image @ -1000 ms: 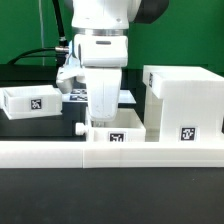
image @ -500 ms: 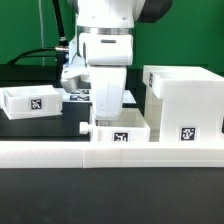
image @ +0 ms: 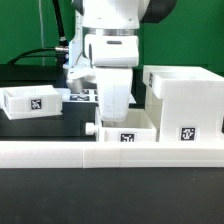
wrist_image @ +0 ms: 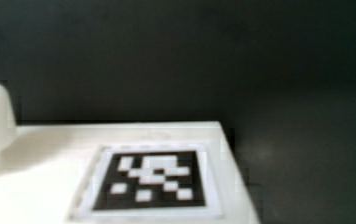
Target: Assemble drawer
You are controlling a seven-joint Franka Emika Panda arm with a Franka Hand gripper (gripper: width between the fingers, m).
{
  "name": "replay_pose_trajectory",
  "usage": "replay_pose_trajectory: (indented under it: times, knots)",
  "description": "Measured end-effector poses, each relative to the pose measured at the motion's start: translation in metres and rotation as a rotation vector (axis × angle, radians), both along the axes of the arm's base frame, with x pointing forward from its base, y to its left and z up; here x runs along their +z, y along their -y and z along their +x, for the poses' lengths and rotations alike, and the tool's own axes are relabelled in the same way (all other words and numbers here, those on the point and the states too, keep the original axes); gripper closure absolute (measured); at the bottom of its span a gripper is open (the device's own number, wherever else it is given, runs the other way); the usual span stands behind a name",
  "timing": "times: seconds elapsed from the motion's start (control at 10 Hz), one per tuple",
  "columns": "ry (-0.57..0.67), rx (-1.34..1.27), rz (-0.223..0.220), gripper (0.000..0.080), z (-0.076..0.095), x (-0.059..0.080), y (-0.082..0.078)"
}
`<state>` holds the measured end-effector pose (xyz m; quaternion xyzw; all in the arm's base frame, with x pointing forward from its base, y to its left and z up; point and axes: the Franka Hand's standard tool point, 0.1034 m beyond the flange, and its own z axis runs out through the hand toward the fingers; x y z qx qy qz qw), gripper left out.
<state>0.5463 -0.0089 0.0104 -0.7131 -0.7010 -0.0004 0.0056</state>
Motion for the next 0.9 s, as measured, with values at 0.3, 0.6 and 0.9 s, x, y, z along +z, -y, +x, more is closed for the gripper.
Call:
replay_pose_trajectory:
  times: [0.3,0.6,0.9]
  knots:
    - [0.004,-0.028,0.004,0.0758,0.0020,0.0010,-0.0090]
    - [0.008,-0.036,0.004,0.0758,0.0010,-0.0004,-0.0075]
    - [0.008,-0.008,-0.006,0.0758,0.0003,-0.0011,-0.0074]
